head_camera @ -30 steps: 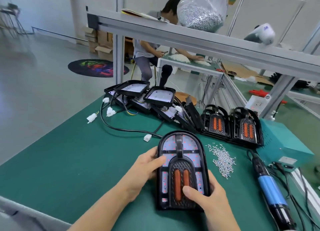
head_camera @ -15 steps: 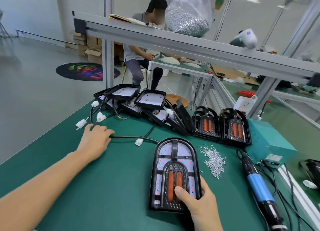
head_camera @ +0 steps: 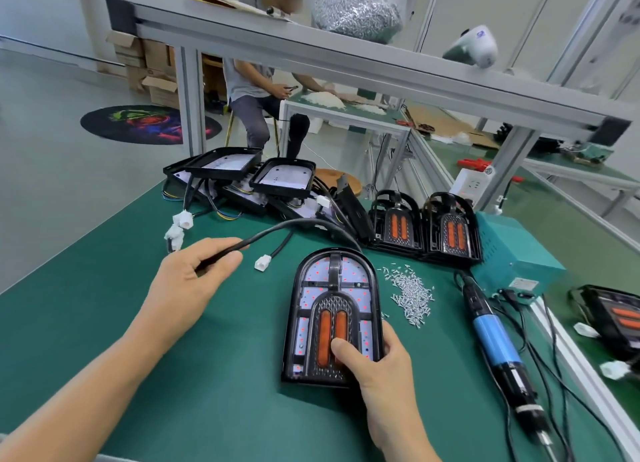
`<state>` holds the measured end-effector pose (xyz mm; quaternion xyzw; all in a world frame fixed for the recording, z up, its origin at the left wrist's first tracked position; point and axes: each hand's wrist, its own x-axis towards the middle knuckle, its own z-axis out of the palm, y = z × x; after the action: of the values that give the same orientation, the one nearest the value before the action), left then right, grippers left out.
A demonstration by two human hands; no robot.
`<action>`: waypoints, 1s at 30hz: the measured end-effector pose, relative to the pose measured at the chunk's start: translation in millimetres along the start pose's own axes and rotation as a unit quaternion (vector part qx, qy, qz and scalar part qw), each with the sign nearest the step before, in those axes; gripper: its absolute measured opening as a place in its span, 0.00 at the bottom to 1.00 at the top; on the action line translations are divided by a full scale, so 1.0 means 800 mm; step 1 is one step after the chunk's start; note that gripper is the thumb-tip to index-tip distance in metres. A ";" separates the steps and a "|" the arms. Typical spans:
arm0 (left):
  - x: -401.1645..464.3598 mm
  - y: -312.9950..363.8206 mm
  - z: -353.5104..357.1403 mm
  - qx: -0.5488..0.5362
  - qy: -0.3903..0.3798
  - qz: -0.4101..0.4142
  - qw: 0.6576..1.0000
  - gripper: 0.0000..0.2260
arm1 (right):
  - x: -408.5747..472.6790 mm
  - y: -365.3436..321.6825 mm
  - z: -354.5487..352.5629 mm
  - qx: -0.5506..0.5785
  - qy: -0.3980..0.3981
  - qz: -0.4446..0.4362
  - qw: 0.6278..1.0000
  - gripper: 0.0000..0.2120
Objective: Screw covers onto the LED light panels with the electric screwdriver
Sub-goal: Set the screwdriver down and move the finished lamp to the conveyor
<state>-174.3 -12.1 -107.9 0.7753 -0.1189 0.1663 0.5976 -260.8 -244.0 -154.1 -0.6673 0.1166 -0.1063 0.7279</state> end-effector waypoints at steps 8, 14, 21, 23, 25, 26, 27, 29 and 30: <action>-0.028 0.011 0.022 -0.046 0.036 0.055 0.997 0.12 | 0.010 -0.019 0.016 0.075 0.034 -0.005 0.997 0.16; -0.037 0.016 0.059 -0.140 -0.009 0.024 0.990 0.13 | 0.020 -0.043 0.028 0.146 0.029 0.014 0.989 0.14; -0.032 0.036 0.088 -0.325 -0.035 -0.052 0.944 0.14 | 0.017 -0.054 0.037 0.180 0.009 0.024 0.983 0.16; -0.032 0.043 0.093 -0.344 -0.061 -0.062 0.935 0.15 | 0.014 -0.055 0.040 0.183 0.007 0.027 0.983 0.16; -0.031 0.050 0.096 -0.338 -0.079 -0.070 0.935 0.18 | 0.012 -0.056 0.040 0.180 0.004 0.026 0.983 0.15; -0.029 0.053 0.097 -0.325 -0.086 -0.073 0.939 0.20 | 0.012 -0.057 0.039 0.177 0.002 0.025 0.984 0.15; -0.026 0.055 0.097 -0.309 -0.092 -0.074 0.944 0.21 | 0.012 -0.058 0.037 0.176 -0.001 0.023 0.984 0.15; -0.020 0.060 0.096 -0.288 -0.102 -0.076 0.949 0.22 | 0.012 -0.062 0.034 0.185 -0.015 0.015 0.982 0.18; -0.018 0.062 0.096 -0.283 -0.108 -0.073 0.950 0.21 | 0.012 -0.063 0.032 0.195 -0.025 0.011 0.980 0.20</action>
<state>-197.6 -99.4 -87.2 0.5946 -0.1683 -0.0028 0.7862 -243.8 -227.5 -101.9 -0.5136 0.0828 -0.1023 0.8479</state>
